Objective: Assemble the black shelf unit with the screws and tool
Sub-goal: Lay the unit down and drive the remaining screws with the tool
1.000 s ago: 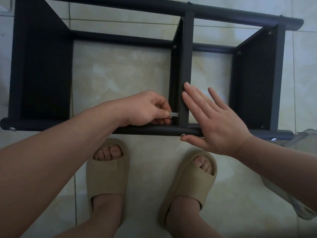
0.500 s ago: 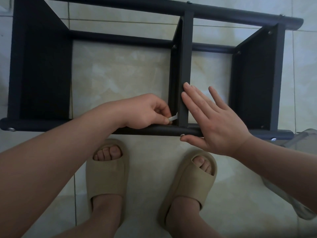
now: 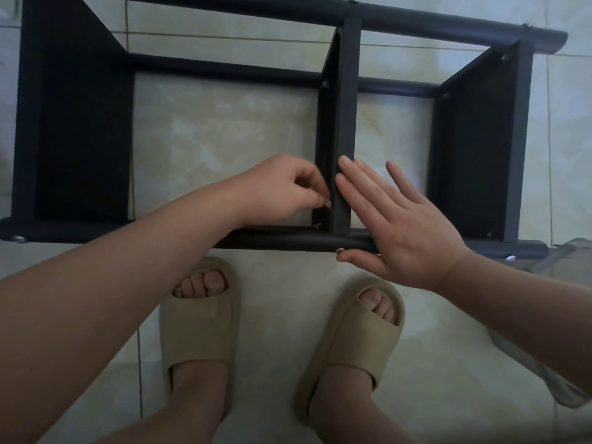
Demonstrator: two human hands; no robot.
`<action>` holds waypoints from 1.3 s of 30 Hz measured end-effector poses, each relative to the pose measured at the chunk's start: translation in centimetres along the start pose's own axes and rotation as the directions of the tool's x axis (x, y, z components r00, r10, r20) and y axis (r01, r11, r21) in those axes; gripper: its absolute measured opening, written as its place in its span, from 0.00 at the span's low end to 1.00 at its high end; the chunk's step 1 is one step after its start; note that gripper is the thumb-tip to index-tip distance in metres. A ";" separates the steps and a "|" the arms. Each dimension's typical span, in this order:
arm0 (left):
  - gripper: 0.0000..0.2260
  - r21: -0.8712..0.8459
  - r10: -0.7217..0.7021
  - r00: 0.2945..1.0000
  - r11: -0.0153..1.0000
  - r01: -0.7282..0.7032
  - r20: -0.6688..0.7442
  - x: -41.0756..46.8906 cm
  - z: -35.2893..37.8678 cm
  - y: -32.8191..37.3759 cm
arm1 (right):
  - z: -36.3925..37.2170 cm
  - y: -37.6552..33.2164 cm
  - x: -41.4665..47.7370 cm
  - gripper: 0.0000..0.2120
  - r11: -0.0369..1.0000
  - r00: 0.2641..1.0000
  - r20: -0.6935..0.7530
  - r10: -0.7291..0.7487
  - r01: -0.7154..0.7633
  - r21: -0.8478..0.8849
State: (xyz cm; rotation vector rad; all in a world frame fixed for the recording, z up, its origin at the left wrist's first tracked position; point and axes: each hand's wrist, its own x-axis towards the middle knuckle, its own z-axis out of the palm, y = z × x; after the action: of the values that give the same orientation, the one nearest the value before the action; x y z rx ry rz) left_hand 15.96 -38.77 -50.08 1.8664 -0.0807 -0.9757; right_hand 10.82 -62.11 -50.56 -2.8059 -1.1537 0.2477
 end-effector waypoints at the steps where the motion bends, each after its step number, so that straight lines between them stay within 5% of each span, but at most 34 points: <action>1: 0.08 -0.097 -0.051 0.999 0.994 0.052 0.013 0.0 0.2 0.1 | 0.0 0.0 0.0 0.42 1.000 1.000 0.001 0.000 0.000 0.000; 6: 0.06 -0.432 -0.254 0.961 0.859 0.276 0.110 0.1 0.8 0.1 | 0.0 -0.1 0.0 0.42 1.000 1.000 0.007 0.005 -0.005 0.001; 39: 0.05 -0.409 -0.203 0.979 0.891 0.197 0.028 0.4 0.6 -0.1 | 0.0 -0.1 0.0 0.42 1.000 1.000 -0.010 0.011 -0.011 0.017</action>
State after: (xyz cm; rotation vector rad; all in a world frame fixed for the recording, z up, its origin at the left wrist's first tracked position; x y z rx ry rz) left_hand 15.77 -39.37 -50.54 1.5097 0.3133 -1.0266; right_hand 10.75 -62.05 -50.52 -2.7959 -1.1294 0.2433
